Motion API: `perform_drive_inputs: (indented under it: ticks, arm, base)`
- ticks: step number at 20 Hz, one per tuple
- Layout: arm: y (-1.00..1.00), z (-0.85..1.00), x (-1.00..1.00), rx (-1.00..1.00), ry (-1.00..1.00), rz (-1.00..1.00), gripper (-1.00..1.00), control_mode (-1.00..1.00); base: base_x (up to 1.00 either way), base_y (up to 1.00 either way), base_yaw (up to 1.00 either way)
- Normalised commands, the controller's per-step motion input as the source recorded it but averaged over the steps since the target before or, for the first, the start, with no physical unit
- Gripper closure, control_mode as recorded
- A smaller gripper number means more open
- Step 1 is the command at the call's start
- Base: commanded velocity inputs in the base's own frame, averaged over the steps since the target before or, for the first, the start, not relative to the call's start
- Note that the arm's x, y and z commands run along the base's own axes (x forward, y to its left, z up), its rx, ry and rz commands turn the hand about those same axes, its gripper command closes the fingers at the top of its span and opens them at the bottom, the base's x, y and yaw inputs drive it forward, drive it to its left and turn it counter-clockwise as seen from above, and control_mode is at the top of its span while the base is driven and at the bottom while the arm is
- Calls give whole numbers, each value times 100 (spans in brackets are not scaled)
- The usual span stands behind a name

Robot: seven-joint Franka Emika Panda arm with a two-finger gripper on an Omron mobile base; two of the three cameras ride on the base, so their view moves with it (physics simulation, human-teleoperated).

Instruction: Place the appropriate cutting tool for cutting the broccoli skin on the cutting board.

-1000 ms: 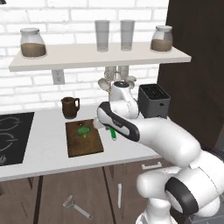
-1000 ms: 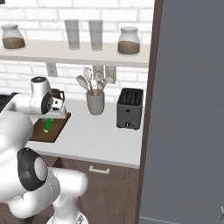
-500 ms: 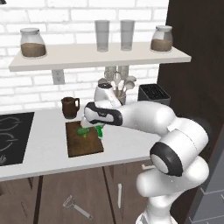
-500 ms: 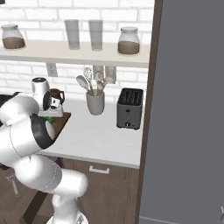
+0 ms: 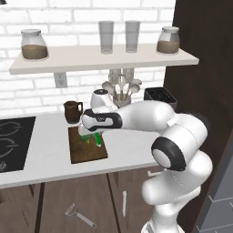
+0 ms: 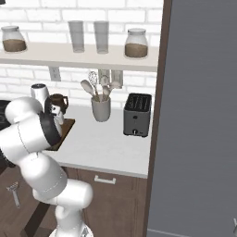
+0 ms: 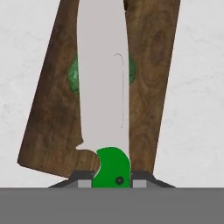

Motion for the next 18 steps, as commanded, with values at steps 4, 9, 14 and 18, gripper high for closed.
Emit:
perform_drive_inputs:
  ticks: [4, 9, 14, 18]
  arm:
    - [0, -23, 0, 0, 0, 0, 100, -100]
    - [0, -27, 0, 0, 0, 0, 100, -100]
    - [1, -34, 0, 0, 0, 0, 100, -100]
    - [7, -34, 0, 0, 0, 0, 100, -100]
  base:
    - [0, 0, 0]
    - [0, 0, 0]
    - [0, 0, 0]
    - [0, 0, 0]
